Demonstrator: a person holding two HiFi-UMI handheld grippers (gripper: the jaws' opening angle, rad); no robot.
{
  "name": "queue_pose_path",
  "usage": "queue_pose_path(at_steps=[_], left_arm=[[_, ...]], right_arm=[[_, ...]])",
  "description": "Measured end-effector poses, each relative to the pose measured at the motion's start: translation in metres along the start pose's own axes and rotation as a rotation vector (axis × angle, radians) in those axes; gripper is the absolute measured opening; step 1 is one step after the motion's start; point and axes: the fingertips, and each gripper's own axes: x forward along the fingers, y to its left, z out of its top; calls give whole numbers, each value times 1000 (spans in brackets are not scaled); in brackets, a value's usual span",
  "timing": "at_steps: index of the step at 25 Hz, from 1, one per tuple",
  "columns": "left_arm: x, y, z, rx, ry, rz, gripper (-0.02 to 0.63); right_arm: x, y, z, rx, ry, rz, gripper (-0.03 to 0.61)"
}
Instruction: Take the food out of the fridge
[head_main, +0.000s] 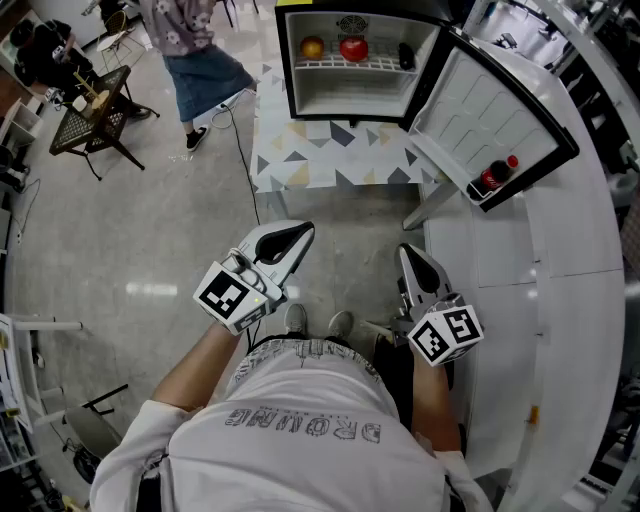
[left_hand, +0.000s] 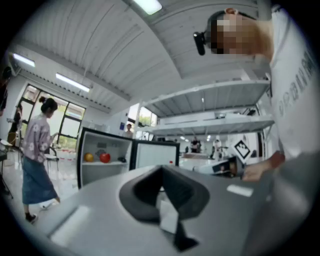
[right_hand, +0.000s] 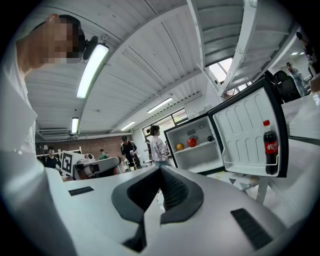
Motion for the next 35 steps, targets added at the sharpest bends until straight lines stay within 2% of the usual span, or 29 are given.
queue_pose_path(at_steps=[14, 35], left_arm=[[9, -9, -2, 5, 7, 18, 6], [42, -10, -15, -3, 11, 72, 6]], right_arm=[[-5, -12, 8, 39, -42, 19, -8], [0, -54, 4, 36, 0, 54, -8]])
